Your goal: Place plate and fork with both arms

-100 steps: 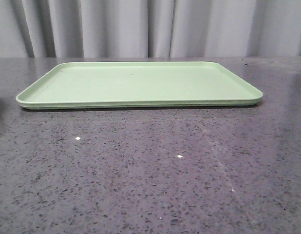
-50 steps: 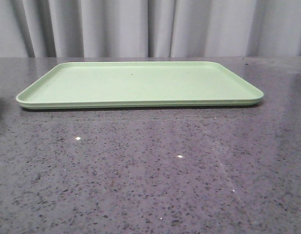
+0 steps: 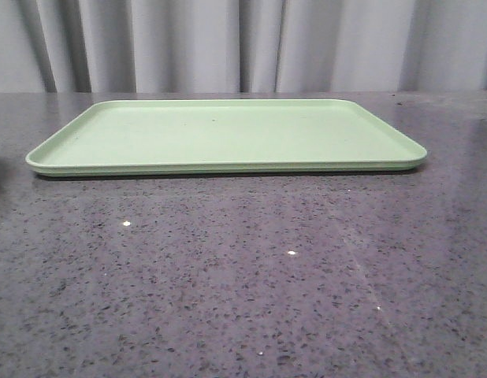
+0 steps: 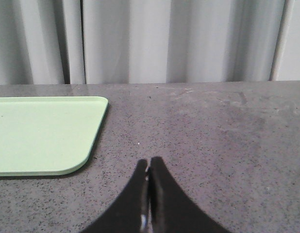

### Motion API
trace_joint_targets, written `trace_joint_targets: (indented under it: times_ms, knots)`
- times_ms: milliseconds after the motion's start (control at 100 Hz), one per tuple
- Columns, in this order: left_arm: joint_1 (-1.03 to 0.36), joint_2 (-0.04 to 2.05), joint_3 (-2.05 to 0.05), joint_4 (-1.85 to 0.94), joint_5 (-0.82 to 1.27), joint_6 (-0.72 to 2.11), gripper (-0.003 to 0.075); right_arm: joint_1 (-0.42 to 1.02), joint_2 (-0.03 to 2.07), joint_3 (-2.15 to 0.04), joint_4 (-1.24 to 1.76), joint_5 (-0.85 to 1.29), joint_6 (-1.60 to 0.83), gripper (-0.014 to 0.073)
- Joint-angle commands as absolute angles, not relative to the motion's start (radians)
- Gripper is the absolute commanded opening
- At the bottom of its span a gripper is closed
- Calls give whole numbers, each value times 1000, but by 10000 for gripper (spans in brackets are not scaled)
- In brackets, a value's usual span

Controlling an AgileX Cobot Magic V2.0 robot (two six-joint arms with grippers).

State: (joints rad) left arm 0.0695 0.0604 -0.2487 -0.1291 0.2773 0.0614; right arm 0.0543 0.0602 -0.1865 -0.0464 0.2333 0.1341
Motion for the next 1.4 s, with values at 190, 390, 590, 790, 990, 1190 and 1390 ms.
trace_joint_targets:
  times_ms: [190,390,590,790,990,1190,1390]
  knots:
    - [69,265,-495,-114,337,54,-21,50,273,-461,-44,378,125,-67]
    - [69,413,-584,-112,351,54,-20,50,418,-570,-44,421,125,-67]
    - [69,512,-627,-112,375,54,-20,50,526,-600,-44,422,125,-55]
    - [69,526,-627,-112,370,54,81,50,553,-600,-44,427,125,184]
    - [69,526,-627,-112,366,54,482,50,553,-600,-44,426,125,479]
    - [69,526,-627,-112,363,54,510,50,552,-598,-41,426,125,488]
    - [69,526,-635,-110,401,54,491,50,552,-598,-24,435,125,488]
